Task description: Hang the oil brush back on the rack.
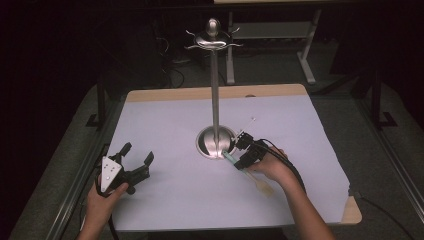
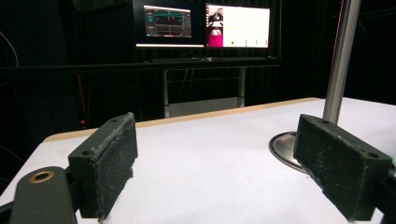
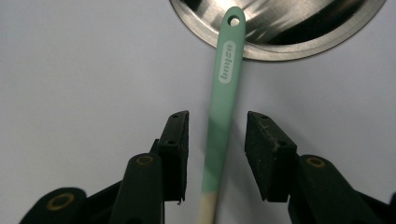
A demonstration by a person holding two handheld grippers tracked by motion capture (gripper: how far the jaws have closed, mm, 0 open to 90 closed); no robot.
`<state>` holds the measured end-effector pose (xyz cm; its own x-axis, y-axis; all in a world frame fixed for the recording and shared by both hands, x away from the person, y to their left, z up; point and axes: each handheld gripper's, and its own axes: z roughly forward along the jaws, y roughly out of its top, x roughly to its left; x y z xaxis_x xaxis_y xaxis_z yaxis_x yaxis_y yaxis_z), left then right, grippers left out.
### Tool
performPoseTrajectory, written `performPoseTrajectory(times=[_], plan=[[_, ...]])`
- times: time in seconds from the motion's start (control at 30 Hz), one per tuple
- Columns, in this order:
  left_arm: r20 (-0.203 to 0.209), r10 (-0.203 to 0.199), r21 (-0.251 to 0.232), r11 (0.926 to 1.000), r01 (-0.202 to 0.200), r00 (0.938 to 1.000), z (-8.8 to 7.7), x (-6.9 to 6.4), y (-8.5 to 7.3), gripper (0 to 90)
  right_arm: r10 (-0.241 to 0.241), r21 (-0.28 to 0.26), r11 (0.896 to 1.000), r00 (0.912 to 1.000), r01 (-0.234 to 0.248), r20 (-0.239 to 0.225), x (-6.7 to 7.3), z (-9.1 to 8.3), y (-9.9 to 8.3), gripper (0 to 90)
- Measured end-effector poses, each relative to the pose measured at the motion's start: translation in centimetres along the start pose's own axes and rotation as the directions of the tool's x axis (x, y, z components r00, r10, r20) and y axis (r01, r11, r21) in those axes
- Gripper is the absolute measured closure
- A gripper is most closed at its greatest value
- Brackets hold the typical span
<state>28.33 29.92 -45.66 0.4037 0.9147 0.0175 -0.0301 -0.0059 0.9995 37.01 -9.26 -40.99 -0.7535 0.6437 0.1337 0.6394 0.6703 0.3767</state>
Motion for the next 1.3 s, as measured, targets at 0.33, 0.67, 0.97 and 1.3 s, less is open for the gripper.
performPoseTrajectory(times=[0.33, 0.67, 0.97, 1.3], plan=[[0.0, 0.0, 0.002, 1.0, 0.0, 1.0, 0.0, 0.0, 0.0, 13.2, -0.017, 0.052, 0.999, 0.9997, 0.016, 0.015, 0.2, 1.2, 0.9, 62.3], [0.0, 0.0, 0.003, 1.0, 0.0, 1.0, 0.0, 0.0, 0.0, 13.2, -0.03, 0.094, 0.995, 0.9963, 0.023, 0.081, 0.7, 1.8, 1.4, 67.8], [0.0, 0.0, 0.003, 1.0, 0.0, 1.0, 0.0, 0.0, 0.0, 13.2, -0.019, 0.089, 0.996, 0.9943, 0.009, 0.105, 0.8, 1.8, 1.4, 72.5], [-0.001, -0.001, 0.003, 1.0, 0.001, 1.0, 0.0, 0.0, 0.0, 13.2, 0.015, 0.036, 0.999, 0.9968, -0.018, 0.078, 0.3, 1.6, 0.7, 77.6]])
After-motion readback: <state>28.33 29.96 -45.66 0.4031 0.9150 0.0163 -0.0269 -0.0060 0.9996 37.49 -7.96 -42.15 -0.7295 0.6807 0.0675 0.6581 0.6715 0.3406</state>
